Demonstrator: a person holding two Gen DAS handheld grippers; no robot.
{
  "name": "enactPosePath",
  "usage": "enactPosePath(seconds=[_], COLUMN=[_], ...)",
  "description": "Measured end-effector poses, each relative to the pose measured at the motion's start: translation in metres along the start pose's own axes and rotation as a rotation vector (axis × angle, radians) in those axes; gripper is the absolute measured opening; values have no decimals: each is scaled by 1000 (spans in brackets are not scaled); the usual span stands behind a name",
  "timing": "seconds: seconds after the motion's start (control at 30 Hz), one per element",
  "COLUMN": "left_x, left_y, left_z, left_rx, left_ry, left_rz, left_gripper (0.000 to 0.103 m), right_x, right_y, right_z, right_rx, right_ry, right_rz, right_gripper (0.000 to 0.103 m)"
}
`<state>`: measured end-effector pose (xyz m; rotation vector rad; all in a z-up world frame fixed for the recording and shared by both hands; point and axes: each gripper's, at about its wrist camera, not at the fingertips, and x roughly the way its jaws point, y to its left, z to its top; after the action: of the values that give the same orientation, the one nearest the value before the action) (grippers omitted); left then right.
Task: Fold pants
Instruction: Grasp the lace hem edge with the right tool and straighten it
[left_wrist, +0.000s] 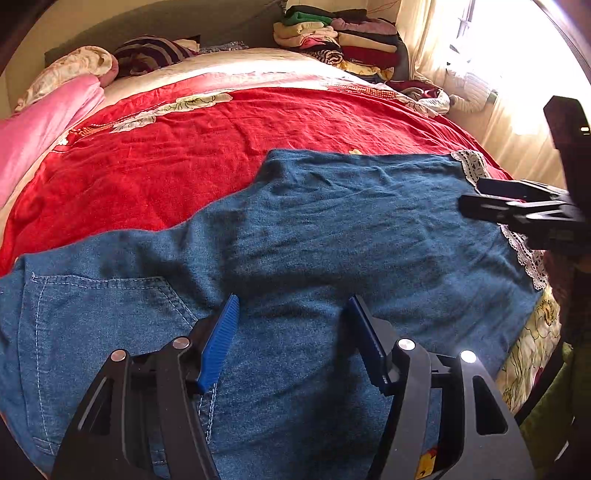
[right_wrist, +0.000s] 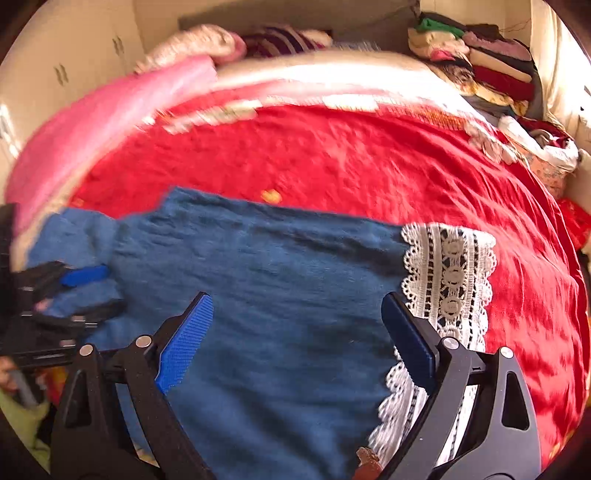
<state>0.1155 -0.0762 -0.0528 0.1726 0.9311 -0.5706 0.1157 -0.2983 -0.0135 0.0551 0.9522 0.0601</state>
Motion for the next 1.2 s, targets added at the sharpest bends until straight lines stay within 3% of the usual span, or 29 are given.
enactPosePath(seconds=[0.1, 0.43, 0.77, 0.87, 1.03, 1.2], left_x=[3, 4, -25, -37, -58, -77], left_y=[0, 0, -6, -9, -15, -23], left_z=[-1, -2, 2, 3, 8, 11], left_rx=[3, -10, -18, -8, 16, 37], left_ry=[0, -8, -31, -52, -93, -132], left_rz=[-1, -7, -4, 7, 24, 27], left_gripper=[61, 61, 61, 72, 73, 85], right_x=[21, 22, -38, -53, -77, -97], right_y=[-13, -14, -20, -23, -32, -36], right_z=[-4, -13, -26, -33, -45, -53], right_rx=[29, 46, 155, 184, 228, 245], right_ry=[60, 30, -65, -90, -130, -172], right_rz=[-20, -26, 30, 37, 49, 39], right_gripper=[86, 86, 90, 91, 93, 94])
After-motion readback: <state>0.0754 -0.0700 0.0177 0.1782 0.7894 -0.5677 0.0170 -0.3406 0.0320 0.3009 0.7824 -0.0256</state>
